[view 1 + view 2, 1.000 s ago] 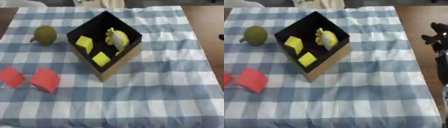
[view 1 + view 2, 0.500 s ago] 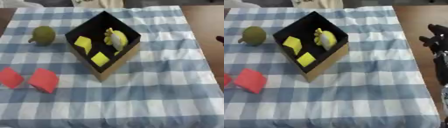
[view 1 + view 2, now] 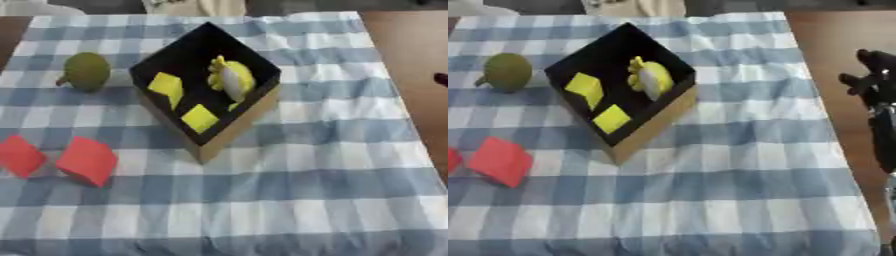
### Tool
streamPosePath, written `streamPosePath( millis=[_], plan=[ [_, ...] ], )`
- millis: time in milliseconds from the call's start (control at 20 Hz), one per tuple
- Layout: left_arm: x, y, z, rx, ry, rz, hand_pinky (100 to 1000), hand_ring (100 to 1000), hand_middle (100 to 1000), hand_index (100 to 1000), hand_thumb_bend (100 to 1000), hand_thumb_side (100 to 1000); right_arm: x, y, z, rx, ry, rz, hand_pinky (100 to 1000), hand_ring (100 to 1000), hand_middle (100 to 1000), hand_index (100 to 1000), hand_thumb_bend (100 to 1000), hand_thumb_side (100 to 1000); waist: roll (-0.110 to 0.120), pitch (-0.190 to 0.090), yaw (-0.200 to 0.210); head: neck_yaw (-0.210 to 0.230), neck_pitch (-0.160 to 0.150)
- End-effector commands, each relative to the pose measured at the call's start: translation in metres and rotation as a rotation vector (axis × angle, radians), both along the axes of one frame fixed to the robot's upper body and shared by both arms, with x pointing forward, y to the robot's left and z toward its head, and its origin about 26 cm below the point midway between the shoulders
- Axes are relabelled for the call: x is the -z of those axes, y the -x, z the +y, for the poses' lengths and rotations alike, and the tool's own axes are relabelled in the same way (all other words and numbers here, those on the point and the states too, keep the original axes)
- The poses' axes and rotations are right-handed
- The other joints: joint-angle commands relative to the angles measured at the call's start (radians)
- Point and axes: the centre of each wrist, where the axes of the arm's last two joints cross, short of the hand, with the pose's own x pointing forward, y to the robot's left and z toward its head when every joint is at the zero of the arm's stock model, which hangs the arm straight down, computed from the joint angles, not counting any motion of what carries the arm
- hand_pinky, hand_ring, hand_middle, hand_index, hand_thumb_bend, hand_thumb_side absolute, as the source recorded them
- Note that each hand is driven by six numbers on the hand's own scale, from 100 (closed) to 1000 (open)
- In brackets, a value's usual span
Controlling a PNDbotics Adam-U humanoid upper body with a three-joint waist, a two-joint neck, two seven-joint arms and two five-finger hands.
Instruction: Pick up objects on the table and place them in the box.
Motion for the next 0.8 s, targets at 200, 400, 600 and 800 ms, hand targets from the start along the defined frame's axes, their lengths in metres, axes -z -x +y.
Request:
streamPosePath(
  millis=[200, 400, 600, 800],
  plan=[
    [-0.006, -0.009, 0.002, -0.002, 0.002, 0.003, 874, 839, 838, 908, 712, 100, -0.008, -0.001, 0.002, -0.009, 0.014, -0.012, 854, 1000, 474, 828, 100, 597, -0.002, -0.008, -0.011, 0.009, -0.009],
    [-0.002, -0.015, 0.001, 0.002, 0.018, 0.019, 874, 836, 830, 901, 689, 100, -0.008, -0.002, 0.003, -0.009, 0.013, -0.008, 855, 1000, 472, 828, 100, 598, -0.002, -0.002, -0.020, 0.016, -0.015],
    [0.001, -0.020, 0.001, -0.002, 0.030, 0.027, 874, 835, 829, 900, 670, 100, -0.008, -0.002, 0.004, -0.008, 0.011, -0.002, 855, 1000, 471, 828, 100, 600, 0.001, 0.003, -0.025, 0.019, -0.018],
    [0.005, -0.025, 0.002, -0.015, 0.039, 0.038, 874, 833, 828, 899, 635, 100, -0.008, -0.003, 0.005, -0.008, 0.007, 0.005, 856, 1000, 469, 827, 100, 602, 0.003, 0.008, -0.029, 0.021, -0.021]
  ],
)
